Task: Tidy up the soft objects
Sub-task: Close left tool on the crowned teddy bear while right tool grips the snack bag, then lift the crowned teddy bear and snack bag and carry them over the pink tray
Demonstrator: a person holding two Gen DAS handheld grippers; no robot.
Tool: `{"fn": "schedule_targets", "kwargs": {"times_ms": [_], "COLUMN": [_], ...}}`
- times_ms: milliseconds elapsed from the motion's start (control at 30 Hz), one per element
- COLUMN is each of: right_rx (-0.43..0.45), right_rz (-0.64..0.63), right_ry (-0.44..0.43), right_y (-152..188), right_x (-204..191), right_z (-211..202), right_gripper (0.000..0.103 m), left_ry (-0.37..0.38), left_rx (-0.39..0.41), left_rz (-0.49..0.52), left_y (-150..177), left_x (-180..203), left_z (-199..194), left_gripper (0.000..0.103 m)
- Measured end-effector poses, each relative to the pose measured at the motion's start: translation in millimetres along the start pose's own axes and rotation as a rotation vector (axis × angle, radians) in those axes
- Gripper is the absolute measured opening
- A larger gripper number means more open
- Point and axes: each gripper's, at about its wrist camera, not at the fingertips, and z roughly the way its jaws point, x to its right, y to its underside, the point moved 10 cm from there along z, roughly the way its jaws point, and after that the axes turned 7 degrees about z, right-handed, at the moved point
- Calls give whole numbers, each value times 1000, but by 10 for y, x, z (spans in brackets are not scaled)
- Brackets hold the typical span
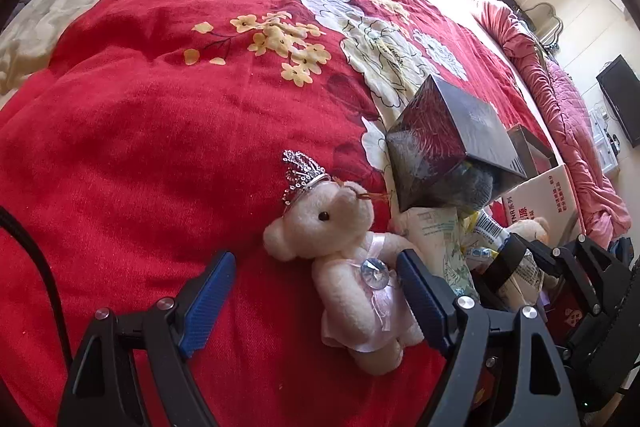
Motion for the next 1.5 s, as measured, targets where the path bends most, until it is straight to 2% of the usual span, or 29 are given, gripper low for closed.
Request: {"fn": "schedule_targets", "kwargs": {"times_ms": [100,167,233,367,533,633,733,833,1133,1300,1400,1500], "right_rx": [27,55,80,120,137,147,158,140,24,-20,-36,-3], "right_rz": [63,145,241,359,421,452,483,497,394,302,311,333], "right_ry": [-30,-76,-140,-221,-256,-268,-285,-325,-353,-284,-297,-306], "right_y": [-34,-50,-60,-94,-67,-24,-14,11,183,237,284,249], "right_x": [63,136,211,301,318,313,347,297,-71,-194,-245,-230], "right_z": [-33,-91,-149,-253,-336,-380,-422,-448,-360,-238,-142,-118], "right_gripper": [44,43,43,42,42,41,41,41,42,45,45,42], "left_ry": [15,42,95,121,112,83,69,40,49,47,51,36], "left_rx": [15,30,30,30,38,62,97,111,64,44,19,20], "left_rz": [-4,-17,-35,-32,-5,18,18,35,41,37,37,38], "left_y": [-42,-76,-79,-78,-59,-62,-93,-93,-2,27,47,44], "left_x": [-1,2,29,73,127,154,132,116,134,115,119,118], "left_z": [10,15,30,29,-26,-112,-227,-290,-196,-118,-30,-6], "left_gripper": [77,57,49,40,35,34,27,27,27,28,29,28]}}
